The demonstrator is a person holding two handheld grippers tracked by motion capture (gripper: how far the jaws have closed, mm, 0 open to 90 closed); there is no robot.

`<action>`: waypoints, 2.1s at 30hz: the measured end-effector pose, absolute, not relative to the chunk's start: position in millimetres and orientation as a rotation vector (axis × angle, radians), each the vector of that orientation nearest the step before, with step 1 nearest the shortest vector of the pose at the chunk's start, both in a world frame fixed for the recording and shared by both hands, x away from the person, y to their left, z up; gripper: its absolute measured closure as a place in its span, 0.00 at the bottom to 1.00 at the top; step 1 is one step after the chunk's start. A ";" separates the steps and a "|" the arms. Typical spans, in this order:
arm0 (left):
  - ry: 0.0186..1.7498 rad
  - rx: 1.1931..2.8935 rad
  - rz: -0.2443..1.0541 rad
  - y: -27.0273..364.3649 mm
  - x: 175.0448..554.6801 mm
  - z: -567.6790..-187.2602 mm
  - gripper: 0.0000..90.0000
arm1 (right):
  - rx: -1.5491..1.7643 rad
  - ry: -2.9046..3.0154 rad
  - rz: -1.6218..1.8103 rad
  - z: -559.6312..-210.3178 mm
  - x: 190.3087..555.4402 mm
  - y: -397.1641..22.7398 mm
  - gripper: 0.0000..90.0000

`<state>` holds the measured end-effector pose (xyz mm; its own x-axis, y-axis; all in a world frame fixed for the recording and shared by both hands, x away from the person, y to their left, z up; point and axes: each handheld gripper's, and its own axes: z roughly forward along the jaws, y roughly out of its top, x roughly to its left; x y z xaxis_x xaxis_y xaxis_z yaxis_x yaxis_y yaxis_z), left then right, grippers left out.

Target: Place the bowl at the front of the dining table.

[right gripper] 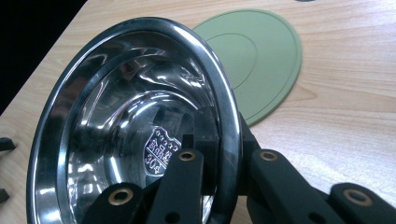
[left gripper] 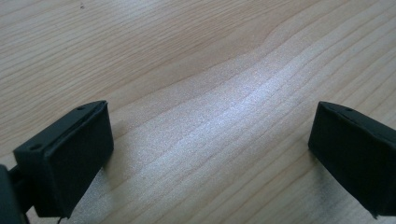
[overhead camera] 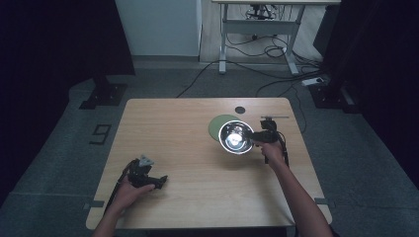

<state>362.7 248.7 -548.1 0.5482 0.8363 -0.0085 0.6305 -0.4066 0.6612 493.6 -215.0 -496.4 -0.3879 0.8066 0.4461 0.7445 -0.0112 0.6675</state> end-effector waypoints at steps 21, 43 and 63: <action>1.174 2.170 0.433 248.7 362.4 -548.1 0.00 | 1.750 2.098 1.367 -500.3 512.5 -219.0 0.96; 1.171 2.172 0.432 248.8 362.0 -548.1 0.00 | 1.748 2.093 1.354 -495.0 533.2 -202.5 0.96; 1.171 2.172 0.431 248.8 362.0 -548.1 0.00 | 1.786 2.077 1.344 -503.8 550.2 -192.7 0.96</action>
<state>362.0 248.8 -548.1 0.5525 0.8335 -0.0085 0.6286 -0.4100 0.6609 550.2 -192.7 -503.8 -0.3123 0.8351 0.4529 0.7554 -0.0709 0.6514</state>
